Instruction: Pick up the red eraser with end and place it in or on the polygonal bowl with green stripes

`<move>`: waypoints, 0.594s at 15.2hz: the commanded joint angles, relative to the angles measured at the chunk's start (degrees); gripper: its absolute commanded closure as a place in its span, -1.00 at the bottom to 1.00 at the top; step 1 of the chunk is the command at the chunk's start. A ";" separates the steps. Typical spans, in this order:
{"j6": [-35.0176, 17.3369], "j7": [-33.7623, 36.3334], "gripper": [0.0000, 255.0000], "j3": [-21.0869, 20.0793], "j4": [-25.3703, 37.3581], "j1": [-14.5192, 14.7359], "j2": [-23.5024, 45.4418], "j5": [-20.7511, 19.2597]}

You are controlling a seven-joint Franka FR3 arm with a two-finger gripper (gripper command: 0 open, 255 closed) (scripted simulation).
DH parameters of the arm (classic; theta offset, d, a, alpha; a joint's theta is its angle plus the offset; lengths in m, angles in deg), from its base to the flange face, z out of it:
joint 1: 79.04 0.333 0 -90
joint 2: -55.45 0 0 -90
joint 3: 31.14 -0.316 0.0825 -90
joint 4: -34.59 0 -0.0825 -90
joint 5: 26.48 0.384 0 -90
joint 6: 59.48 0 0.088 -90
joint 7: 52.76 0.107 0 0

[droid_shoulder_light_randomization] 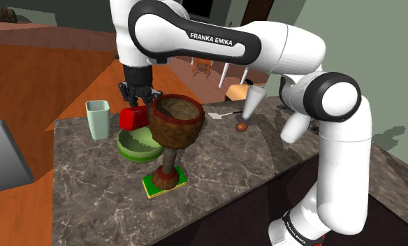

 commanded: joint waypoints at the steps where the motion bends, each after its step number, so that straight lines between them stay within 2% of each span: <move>1: -1.85 0.25 1.00 -0.09 -2.31 -0.61 -0.46 0.19; 9: -8.11 1.00 1.00 0.01 -9.07 -2.08 -0.65 0.11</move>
